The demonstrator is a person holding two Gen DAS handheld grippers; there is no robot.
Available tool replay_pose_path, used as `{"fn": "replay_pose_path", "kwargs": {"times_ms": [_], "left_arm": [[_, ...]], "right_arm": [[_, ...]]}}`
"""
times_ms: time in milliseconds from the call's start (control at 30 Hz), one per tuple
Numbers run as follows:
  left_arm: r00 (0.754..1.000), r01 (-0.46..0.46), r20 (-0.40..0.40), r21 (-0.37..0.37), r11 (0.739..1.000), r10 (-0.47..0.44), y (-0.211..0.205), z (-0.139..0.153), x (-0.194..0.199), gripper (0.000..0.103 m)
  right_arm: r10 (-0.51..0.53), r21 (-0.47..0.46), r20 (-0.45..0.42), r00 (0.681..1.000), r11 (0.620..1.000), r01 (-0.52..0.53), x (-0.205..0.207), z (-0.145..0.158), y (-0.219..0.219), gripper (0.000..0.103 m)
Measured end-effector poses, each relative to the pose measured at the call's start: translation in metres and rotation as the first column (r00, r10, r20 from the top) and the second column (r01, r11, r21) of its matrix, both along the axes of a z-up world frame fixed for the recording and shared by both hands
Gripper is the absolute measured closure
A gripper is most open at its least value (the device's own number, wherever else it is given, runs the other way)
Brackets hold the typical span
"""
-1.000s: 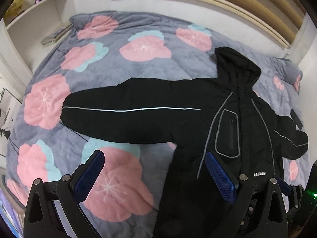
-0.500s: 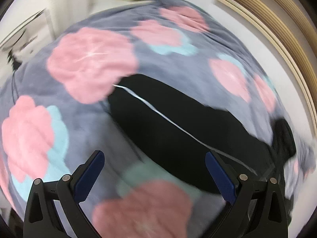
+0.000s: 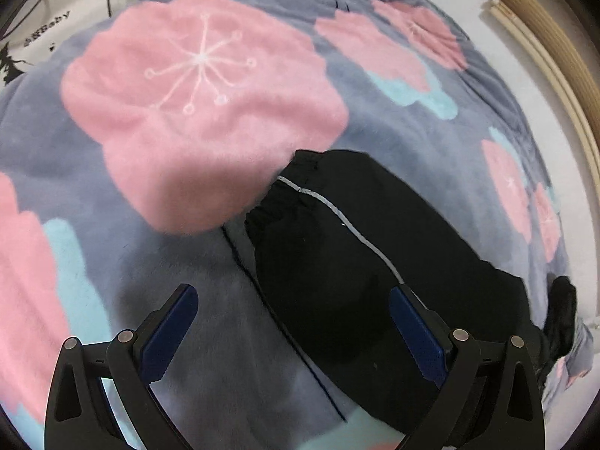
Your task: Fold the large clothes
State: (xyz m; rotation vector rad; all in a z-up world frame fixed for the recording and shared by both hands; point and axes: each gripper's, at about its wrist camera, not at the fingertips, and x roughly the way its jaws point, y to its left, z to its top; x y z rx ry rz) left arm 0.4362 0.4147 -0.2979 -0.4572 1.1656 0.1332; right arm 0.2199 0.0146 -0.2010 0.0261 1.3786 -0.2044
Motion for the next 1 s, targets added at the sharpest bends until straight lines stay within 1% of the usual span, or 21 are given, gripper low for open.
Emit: {"fn": "replay_pose_path", "kwargs": {"times_ms": [100, 133, 167, 200, 233, 300, 333, 367, 467, 533, 600, 767, 867, 900, 967, 1000], "left_arm": [[1.000, 0.008, -0.016, -0.004, 1.000, -0.008, -0.001, -0.011, 0.008, 0.003], [1.000, 0.010, -0.019, -0.011, 1.000, -0.011, -0.001, -0.015, 0.011, 0.009], [1.000, 0.016, -0.016, -0.028, 0.999, -0.017, -0.001, -0.018, 0.013, 0.021], [1.000, 0.024, -0.008, -0.050, 0.998, -0.025, -0.001, -0.019, 0.014, 0.030], [0.999, 0.035, -0.004, -0.074, 0.997, -0.035, -0.002, -0.020, 0.015, 0.045], [0.999, 0.042, 0.012, -0.053, 0.998, -0.041, -0.005, -0.016, 0.016, 0.058], [0.998, 0.052, 0.022, -0.044, 0.998, -0.051, -0.007, -0.013, 0.016, 0.068], [0.997, 0.066, 0.033, -0.033, 0.997, -0.065, -0.010, -0.008, 0.015, 0.076], [0.992, 0.103, 0.073, -0.001, 0.995, -0.102, -0.018, 0.009, 0.009, 0.083], [0.985, 0.133, 0.111, 0.021, 0.991, -0.134, -0.026, 0.027, 0.004, 0.084], [0.974, 0.164, 0.153, 0.031, 0.986, -0.167, -0.036, 0.047, -0.001, 0.085], [0.935, 0.254, 0.240, 0.062, 0.965, -0.261, -0.067, 0.092, -0.021, 0.086], [0.899, 0.326, 0.282, 0.077, 0.942, -0.334, -0.095, 0.117, -0.035, 0.087], [0.880, 0.361, 0.297, 0.088, 0.929, -0.370, -0.110, 0.127, -0.040, 0.087], [0.850, 0.412, 0.317, 0.100, 0.906, -0.421, -0.133, 0.139, -0.049, 0.087], [0.824, 0.451, 0.329, 0.111, 0.886, -0.461, -0.152, 0.147, -0.055, 0.087]], "right_arm": [[-0.009, 0.004, -0.020, 1.000, 1.000, 0.009, 0.002, -0.007, -0.002, 0.005], [-0.012, 0.005, -0.025, 1.000, 1.000, 0.012, 0.002, -0.009, -0.003, 0.005], [-0.015, 0.004, -0.030, 0.999, 1.000, 0.015, 0.003, -0.011, -0.004, 0.005], [-0.017, 0.004, -0.034, 0.999, 1.000, 0.017, 0.003, -0.012, -0.005, 0.005], [-0.018, 0.005, -0.035, 0.999, 1.000, 0.018, 0.003, -0.013, -0.005, 0.005], [-0.019, 0.003, -0.035, 0.999, 1.000, 0.019, 0.003, -0.014, -0.006, 0.005], [-0.019, 0.003, -0.036, 0.999, 1.000, 0.020, 0.003, -0.014, -0.006, 0.005], [-0.019, 0.004, -0.036, 0.999, 1.000, 0.019, 0.003, -0.015, -0.006, 0.005], [-0.018, 0.006, -0.037, 0.999, 1.000, 0.018, 0.003, -0.015, -0.006, 0.005], [-0.018, 0.009, -0.036, 0.999, 1.000, 0.019, 0.002, -0.016, -0.006, 0.005], [-0.023, 0.014, -0.032, 0.999, 1.000, 0.023, 0.001, -0.016, -0.008, 0.005], [-0.040, 0.025, -0.020, 0.999, 0.999, 0.041, -0.002, -0.014, -0.013, 0.005], [-0.056, 0.032, -0.011, 0.998, 0.998, 0.056, -0.005, -0.012, -0.018, 0.005], [-0.062, 0.035, -0.007, 0.998, 0.997, 0.062, -0.007, -0.011, -0.020, 0.005], [-0.076, 0.040, 0.001, 0.997, 0.996, 0.076, -0.010, -0.009, -0.026, 0.005], [-0.082, 0.041, 0.004, 0.997, 0.996, 0.082, -0.011, -0.008, -0.028, 0.005]]}}
